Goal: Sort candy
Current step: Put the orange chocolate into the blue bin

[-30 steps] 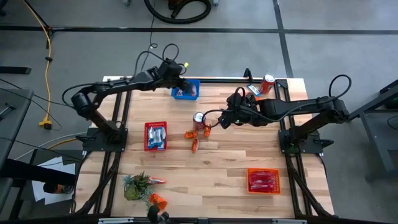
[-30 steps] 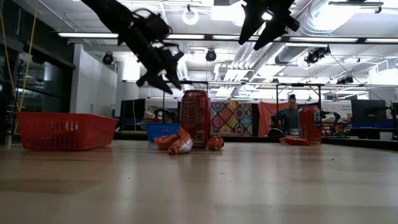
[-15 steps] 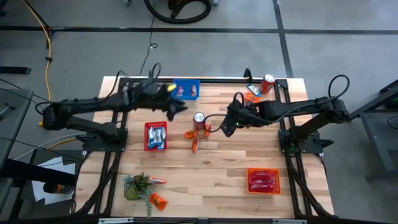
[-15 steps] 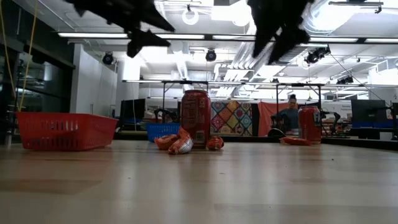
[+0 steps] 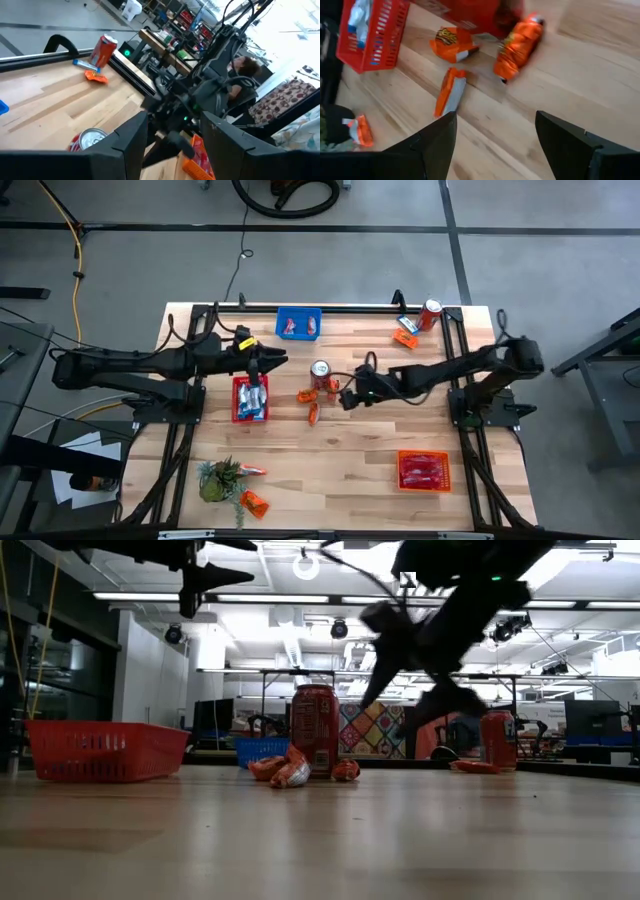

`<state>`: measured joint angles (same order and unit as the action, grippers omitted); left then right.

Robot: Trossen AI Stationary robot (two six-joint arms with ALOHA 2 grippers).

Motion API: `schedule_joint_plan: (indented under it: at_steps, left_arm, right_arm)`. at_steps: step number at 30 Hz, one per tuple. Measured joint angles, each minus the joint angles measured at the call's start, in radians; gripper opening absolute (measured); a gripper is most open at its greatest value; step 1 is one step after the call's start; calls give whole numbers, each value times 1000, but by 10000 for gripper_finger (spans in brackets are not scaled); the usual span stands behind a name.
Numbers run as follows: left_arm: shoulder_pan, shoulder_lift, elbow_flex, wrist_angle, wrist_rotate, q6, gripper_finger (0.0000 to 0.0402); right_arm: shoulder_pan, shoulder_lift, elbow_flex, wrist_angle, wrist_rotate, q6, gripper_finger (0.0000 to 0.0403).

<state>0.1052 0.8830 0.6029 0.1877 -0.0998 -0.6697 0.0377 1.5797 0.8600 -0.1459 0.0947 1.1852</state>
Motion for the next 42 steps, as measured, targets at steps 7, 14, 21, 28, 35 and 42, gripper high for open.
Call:
schedule_joint_plan:
  at_steps: [7, 14, 21, 28, 35, 42]
  left_arm:
    - [1, -4, 0, -3, 1, 0, 170]
    - [1, -4, 0, -4, 2, 0, 170]
    - [1, -3, 0, -8, 4, 0, 170]
    - [1, -3, 0, -9, 4, 0, 170]
    - [1, -3, 0, -9, 4, 9, 170]
    - [1, -3, 0, -10, 4, 9, 170]
  right_arm:
    - [-10, 219, 269, -241, 14, -156, 260]
    - [-12, 389, 442, -364, 112, -182, 259]
    - [-12, 448, 497, -416, 191, -190, 248]
    - [-11, 446, 499, -472, 204, -224, 115]
    - [-11, 446, 498, -469, 200, -241, 15]
    - [9, 406, 490, -514, 184, -245, 46]
